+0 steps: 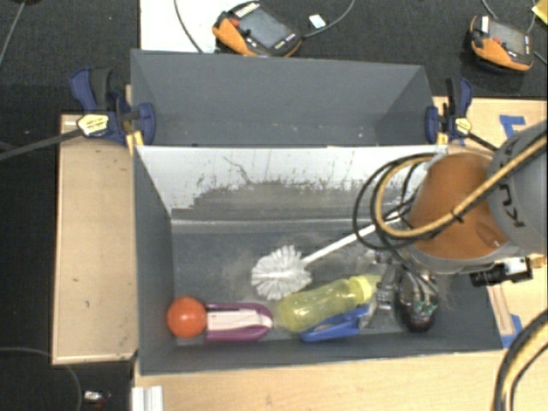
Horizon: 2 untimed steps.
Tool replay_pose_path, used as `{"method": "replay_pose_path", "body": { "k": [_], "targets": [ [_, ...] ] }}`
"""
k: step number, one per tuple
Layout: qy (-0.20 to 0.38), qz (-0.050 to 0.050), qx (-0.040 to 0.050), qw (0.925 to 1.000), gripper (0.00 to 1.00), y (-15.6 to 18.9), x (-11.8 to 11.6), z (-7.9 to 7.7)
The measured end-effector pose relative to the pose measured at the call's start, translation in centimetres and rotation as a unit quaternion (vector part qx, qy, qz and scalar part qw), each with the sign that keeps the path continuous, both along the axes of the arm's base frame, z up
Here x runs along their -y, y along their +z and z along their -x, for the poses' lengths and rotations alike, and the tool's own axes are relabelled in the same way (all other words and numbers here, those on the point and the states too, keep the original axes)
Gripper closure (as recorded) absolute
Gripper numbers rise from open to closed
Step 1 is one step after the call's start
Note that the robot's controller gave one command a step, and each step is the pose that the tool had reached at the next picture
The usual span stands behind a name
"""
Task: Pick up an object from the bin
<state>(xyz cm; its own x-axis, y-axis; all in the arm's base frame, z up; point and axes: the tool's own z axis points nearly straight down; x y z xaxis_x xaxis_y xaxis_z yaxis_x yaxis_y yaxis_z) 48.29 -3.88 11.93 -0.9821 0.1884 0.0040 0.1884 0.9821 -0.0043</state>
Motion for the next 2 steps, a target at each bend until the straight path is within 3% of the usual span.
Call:
{"method": "replay_pose_path", "body": {
  "k": [1, 2],
  "targets": [
    [0.109, 0.003, 0.0080, 0.9940, 0.00, 12.5, 5.2, -2.6],
    [0.062, 0.001, 0.0074, 0.9981, 0.00, 8.1, 2.7, -2.2]
  ]
}}
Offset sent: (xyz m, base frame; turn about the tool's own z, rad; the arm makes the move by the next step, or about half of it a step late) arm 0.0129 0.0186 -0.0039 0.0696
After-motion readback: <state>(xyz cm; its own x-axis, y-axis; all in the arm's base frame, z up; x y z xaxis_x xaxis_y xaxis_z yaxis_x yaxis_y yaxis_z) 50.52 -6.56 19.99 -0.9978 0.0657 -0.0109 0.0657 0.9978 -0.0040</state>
